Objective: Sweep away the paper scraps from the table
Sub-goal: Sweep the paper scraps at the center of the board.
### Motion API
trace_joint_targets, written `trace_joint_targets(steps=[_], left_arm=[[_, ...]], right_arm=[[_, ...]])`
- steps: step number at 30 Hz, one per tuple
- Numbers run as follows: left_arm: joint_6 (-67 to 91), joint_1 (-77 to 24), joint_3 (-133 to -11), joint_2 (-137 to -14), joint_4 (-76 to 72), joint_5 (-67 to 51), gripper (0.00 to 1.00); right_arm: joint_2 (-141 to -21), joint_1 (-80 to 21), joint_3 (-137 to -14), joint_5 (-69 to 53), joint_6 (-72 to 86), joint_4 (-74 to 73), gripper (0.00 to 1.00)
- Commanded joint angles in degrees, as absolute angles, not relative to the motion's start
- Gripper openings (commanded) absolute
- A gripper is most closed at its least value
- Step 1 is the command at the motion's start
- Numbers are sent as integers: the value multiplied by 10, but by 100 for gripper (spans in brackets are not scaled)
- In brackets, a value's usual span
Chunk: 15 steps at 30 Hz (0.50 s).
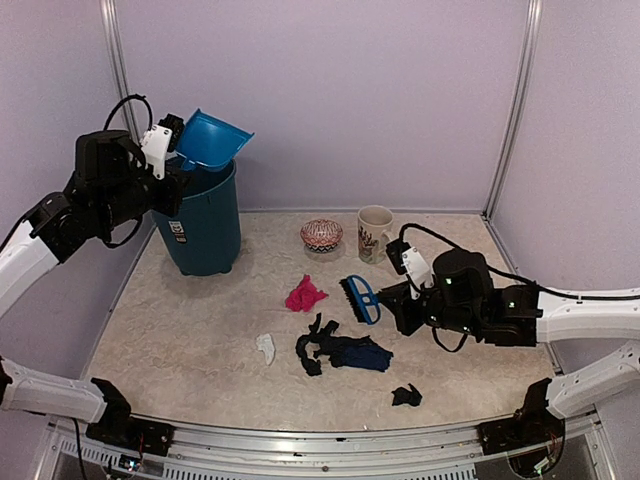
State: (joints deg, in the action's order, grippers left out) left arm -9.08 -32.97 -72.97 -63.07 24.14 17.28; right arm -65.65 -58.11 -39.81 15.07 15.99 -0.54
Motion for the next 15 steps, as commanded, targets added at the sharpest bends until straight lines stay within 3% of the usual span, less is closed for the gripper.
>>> trace_joint_targets(steps=[1, 15], left_arm=[[4, -361, -724, -616, 311, 124, 0], [106, -404, -658, -536, 357, 57, 0]], right_arm=[[-703, -595, -441, 73, 204, 43, 0], [-934, -649, -597, -40, 379, 165, 0]])
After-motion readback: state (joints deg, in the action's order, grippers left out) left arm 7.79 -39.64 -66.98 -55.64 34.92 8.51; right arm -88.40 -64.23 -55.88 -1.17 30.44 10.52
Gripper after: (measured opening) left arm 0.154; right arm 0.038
